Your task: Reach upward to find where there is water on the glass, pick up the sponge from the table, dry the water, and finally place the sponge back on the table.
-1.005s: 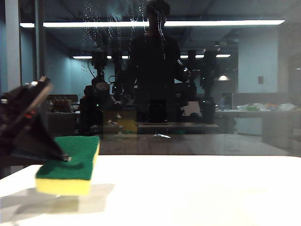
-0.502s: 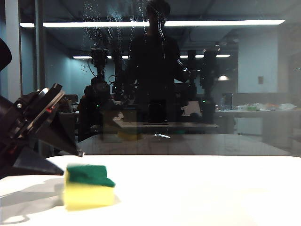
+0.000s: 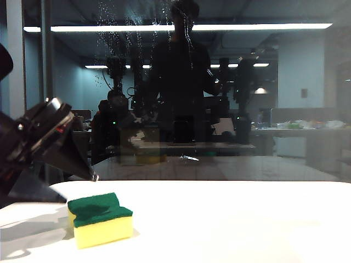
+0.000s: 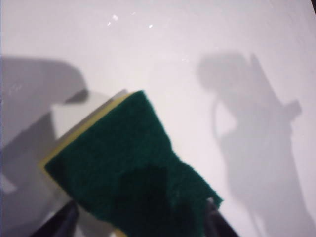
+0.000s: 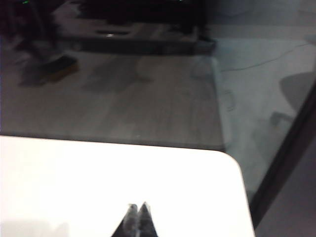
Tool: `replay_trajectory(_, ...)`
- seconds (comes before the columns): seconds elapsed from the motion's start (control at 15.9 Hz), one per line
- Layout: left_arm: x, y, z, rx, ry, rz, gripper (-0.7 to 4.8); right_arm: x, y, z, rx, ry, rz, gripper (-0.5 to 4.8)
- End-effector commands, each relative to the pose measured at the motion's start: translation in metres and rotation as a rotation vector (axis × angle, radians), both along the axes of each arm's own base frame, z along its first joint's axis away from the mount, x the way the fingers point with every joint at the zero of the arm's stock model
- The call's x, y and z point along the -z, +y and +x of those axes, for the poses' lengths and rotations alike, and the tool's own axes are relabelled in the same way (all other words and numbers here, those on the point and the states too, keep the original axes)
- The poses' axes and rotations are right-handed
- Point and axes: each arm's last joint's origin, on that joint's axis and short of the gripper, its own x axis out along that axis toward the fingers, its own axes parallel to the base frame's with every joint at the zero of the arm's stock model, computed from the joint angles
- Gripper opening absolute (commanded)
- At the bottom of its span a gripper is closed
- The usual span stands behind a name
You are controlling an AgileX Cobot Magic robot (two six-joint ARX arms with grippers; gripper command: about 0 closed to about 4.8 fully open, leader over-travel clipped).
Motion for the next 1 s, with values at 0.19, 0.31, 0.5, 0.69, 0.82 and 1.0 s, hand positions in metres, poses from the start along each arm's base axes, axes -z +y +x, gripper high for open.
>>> replay_trajectory(0.19, -0.025, 0.002, 0.0, -0.002, -0.209, 0.061, 2.11, -0.009, -0.002, -0.004, 0.021, -0.083, -0.012, -0.05)
replay_trajectory(0.31, -0.035, 0.003, -0.002, -0.005, -0.289, 0.095, 1.72, -0.009, -0.002, -0.004, 0.03, -0.085, -0.012, -0.05)
replay_trajectory(0.5, -0.051, 0.007, -0.005, -0.079, -0.373, 0.129, 1.34, -0.01, -0.003, -0.003, 0.042, -0.093, -0.012, -0.05)
replay_trajectory(0.69, -0.067, 0.012, -0.013, -0.117, -0.483, 0.216, 0.55, -0.012, -0.004, -0.008, 0.064, -0.11, -0.012, -0.05)
replay_trajectory(0.82, -0.076, 0.016, -0.019, -0.153, -0.536, 0.276, 0.33, -0.013, -0.006, -0.01, 0.086, -0.123, -0.022, -0.05)
replay_trajectory(1.0, -0.089, 0.028, -0.028, -0.212, -0.587, 0.31, -0.06, -0.015, -0.007, -0.014, 0.115, -0.143, -0.023, -0.05)
